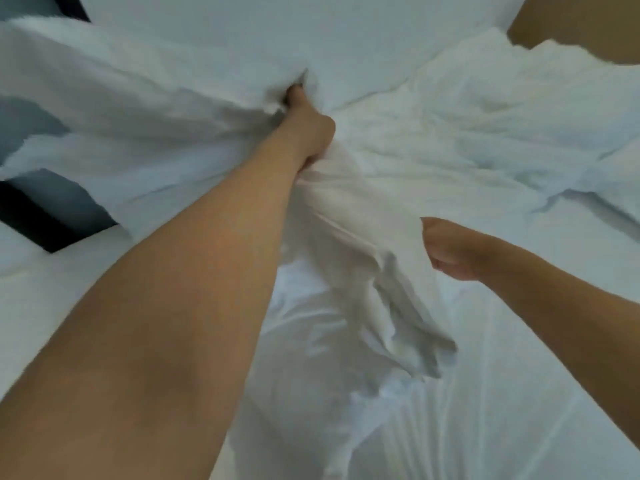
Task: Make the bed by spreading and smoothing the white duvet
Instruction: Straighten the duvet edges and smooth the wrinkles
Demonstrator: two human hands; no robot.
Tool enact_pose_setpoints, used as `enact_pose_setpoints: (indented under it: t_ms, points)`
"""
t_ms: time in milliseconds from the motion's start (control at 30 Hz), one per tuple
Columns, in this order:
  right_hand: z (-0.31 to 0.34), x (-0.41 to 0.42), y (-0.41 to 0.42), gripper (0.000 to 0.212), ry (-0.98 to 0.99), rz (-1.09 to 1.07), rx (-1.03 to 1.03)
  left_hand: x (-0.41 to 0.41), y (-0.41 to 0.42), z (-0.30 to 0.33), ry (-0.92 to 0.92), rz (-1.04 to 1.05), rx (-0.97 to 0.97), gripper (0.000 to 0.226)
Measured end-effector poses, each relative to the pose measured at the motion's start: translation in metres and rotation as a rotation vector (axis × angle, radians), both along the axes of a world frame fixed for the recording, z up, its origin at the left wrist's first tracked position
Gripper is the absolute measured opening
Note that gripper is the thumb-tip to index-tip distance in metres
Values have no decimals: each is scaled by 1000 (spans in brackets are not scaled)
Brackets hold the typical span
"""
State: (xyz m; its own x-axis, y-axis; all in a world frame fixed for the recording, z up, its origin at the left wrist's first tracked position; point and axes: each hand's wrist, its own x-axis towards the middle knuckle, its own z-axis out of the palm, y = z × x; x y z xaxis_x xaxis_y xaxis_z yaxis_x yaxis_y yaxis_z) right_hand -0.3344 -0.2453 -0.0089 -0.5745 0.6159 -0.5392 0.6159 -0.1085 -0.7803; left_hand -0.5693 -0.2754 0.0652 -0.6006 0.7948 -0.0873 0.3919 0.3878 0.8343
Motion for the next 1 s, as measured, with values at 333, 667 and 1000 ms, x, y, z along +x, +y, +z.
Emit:
enact_pose_setpoints:
  t_ms: [333, 667, 1000]
  points:
    - [-49, 95, 262, 111, -428, -116, 223, 113, 260, -158, 447, -355, -486, 53]
    - [-357, 60, 329, 79, -399, -352, 1342, 98, 301, -375, 824, -178, -454, 74]
    - [-361, 56, 332, 76, -330, -415, 1361, 93, 315, -378, 887, -141, -452, 77]
